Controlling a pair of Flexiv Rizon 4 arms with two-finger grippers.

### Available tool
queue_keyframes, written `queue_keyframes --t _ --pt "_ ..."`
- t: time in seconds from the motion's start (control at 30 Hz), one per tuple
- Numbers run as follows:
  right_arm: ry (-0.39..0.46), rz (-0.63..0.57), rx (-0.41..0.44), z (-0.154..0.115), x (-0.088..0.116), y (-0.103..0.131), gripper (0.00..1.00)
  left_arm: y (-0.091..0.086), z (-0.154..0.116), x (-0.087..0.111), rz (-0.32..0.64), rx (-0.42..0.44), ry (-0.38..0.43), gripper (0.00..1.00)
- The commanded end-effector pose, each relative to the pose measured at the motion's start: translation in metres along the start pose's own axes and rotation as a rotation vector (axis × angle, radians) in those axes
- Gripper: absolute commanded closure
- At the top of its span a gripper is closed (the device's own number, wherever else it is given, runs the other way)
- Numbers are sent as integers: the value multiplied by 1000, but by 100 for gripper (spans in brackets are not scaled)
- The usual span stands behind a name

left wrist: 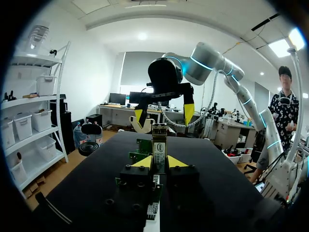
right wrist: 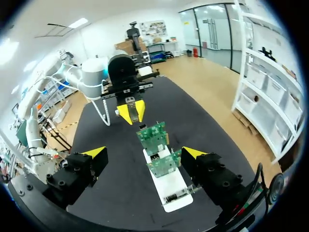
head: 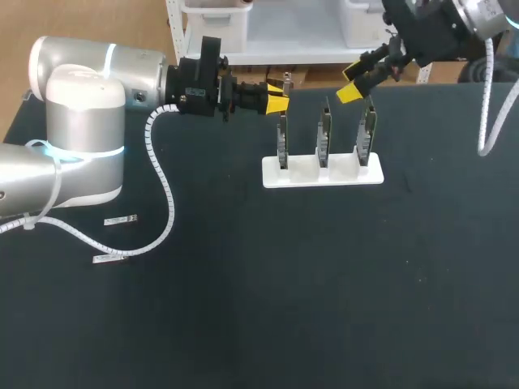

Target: Pick up the optical module with the left hand, and insert it into the network port with the right hand.

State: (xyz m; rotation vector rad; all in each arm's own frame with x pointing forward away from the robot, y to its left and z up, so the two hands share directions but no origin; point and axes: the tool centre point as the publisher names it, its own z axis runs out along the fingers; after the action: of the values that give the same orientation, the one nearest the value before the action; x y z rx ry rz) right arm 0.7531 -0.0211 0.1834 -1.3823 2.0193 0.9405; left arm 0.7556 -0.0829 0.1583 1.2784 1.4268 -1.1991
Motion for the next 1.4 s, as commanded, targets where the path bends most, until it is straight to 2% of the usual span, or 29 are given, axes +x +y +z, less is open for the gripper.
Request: queue_keyframes --t 0.03,0.47,0.7,1.1,1.4 --pt "1 -19 -69 8 -7 -2 0 2 1 0 1 4 0 100" --pt "50 -148 33 18 -19 8 0 2 1 0 1 4 0 100" --pt "65 -190 -33 26 -21 11 0 2 1 0 1 4 0 100" --pt "85 -238 -44 26 -31 -2 0 2 1 0 1 4 0 100" --pt "76 -236 -72 39 -42 -5 0 2 1 0 1 4 0 100"
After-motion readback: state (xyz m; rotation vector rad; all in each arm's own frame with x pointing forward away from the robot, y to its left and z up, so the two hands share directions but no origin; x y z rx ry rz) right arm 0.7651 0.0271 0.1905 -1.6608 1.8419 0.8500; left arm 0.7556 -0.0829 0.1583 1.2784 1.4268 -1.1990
